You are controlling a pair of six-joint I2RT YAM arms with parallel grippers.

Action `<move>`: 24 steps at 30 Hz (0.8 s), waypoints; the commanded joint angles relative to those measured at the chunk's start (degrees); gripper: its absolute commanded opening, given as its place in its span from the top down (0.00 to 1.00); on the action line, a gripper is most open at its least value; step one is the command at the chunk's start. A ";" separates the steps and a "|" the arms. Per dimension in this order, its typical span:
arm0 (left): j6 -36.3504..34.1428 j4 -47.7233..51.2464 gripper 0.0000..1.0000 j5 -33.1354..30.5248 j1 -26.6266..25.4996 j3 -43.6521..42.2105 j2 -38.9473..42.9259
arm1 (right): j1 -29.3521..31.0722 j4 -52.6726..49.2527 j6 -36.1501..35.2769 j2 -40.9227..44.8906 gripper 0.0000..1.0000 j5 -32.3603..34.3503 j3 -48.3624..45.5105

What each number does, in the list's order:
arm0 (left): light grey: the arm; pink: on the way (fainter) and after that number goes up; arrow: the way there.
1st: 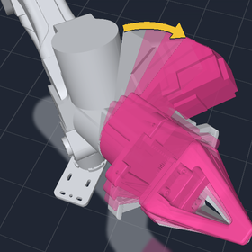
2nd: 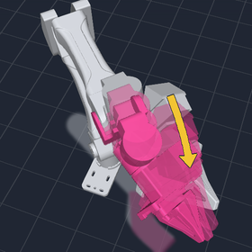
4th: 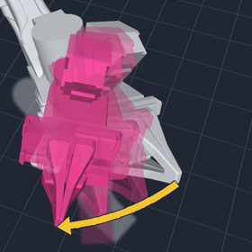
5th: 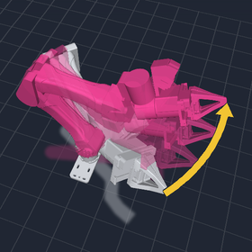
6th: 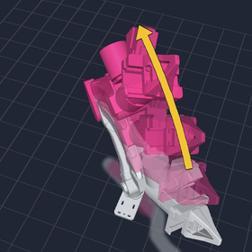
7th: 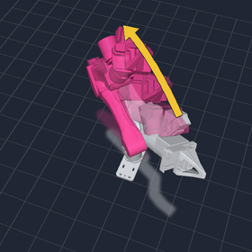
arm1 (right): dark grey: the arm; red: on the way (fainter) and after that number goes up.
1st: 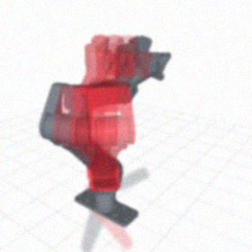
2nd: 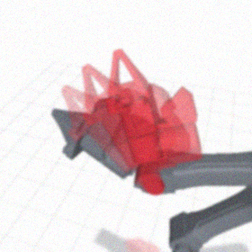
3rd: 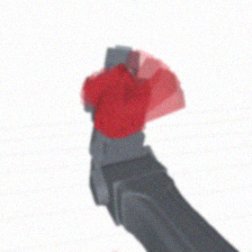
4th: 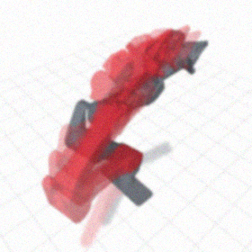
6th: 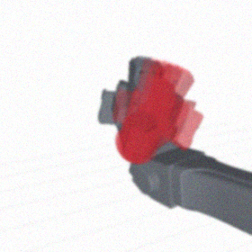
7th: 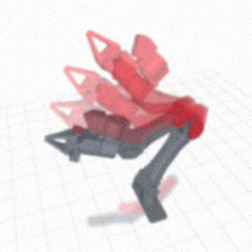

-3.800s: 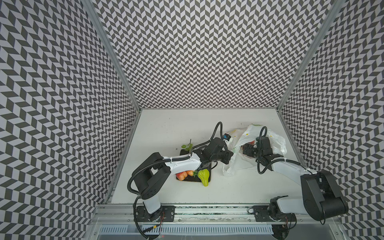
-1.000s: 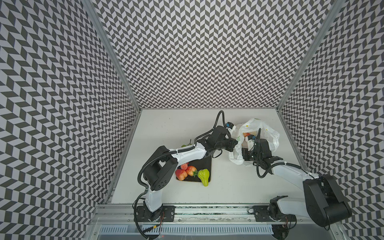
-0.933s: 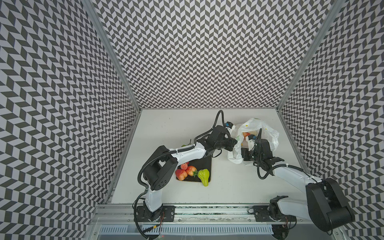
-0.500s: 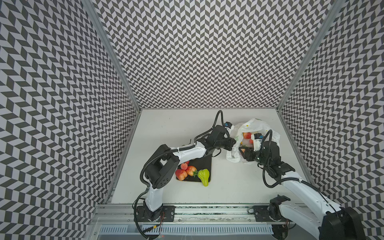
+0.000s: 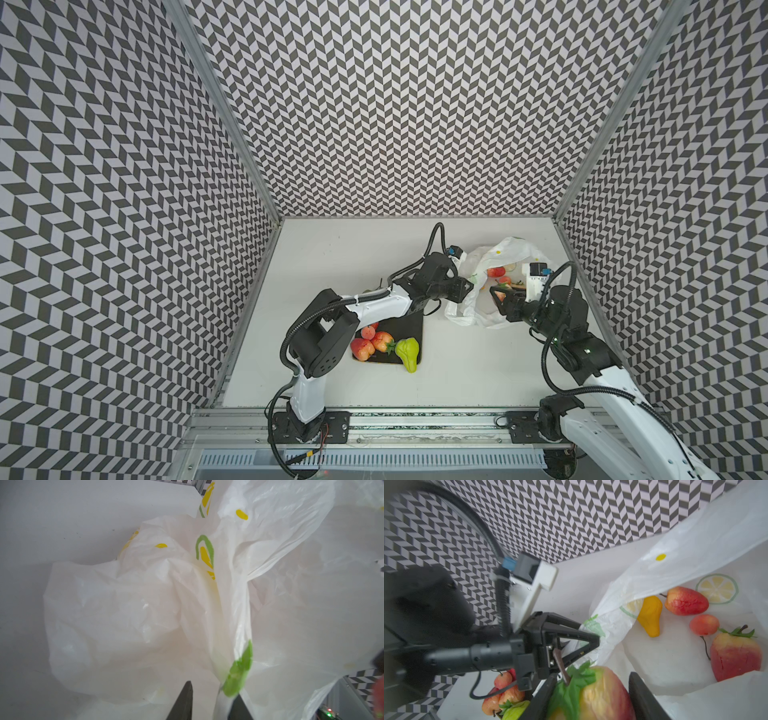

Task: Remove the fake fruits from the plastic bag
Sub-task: 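Lift the peach out with the right gripper while the left releases the bag, then carry the peach over the black tray with the right gripper while the left withdraws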

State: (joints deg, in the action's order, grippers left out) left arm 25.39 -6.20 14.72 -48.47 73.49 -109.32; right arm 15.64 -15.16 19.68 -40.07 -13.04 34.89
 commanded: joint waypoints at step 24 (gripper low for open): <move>-0.83 3.49 0.19 -5.88 4.35 -17.25 35.49 | 8.37 -13.12 -5.91 -10.11 0.49 -1.86 26.35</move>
State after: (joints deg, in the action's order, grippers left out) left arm 23.22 -4.40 12.23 -46.46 58.89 -78.00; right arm 19.42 -29.54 13.93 -48.75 -16.10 59.88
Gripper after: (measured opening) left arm 0.813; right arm 0.506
